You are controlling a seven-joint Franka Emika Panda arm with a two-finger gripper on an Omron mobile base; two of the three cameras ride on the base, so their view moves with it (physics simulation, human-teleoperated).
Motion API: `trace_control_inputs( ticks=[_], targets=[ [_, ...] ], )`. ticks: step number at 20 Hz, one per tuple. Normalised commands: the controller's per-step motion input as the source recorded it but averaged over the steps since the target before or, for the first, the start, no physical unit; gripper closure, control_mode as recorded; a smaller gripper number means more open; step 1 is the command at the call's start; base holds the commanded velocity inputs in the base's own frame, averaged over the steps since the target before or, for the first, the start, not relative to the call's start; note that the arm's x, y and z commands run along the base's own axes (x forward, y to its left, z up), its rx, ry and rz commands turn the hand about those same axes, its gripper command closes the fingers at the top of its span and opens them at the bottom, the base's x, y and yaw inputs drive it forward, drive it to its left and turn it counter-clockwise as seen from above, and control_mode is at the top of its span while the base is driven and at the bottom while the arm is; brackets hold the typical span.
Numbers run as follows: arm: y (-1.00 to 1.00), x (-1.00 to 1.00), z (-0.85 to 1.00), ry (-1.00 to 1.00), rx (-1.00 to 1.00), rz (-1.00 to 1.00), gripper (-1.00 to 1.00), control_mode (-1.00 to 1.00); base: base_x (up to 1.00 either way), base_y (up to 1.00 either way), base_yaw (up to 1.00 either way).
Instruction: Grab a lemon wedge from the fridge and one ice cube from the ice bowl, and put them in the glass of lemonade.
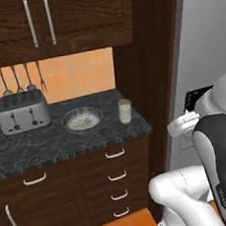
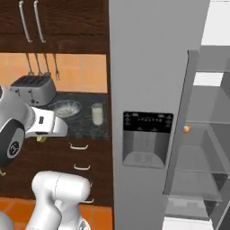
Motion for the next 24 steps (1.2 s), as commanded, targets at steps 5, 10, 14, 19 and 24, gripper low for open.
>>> trace_control_inputs(
  ticks=[5, 10, 14, 19, 24],
  targets=[
    [0.0, 0.0, 0.0, 0.0, 0.0, 0.0, 1.0, 1.0, 0.86, 0.65, -0.26],
    [0.0, 0.0, 0.0, 0.0, 0.0, 0.0, 1.0, 1.0, 0.66, 0.17, -0.19],
    [0.0, 0.0, 0.0, 0.0, 0.0, 0.0, 1.0, 1.0, 0.62, 0.15, -0.24],
    [0.0, 0.0, 0.0, 0.0, 0.0, 0.0, 1.0, 1.0, 0.67, 0.38, -0.36],
    [0.0, 0.0, 0.0, 0.0, 0.0, 0.0, 1.0, 1.0, 0.91, 0.5, -0.33]
  ],
)
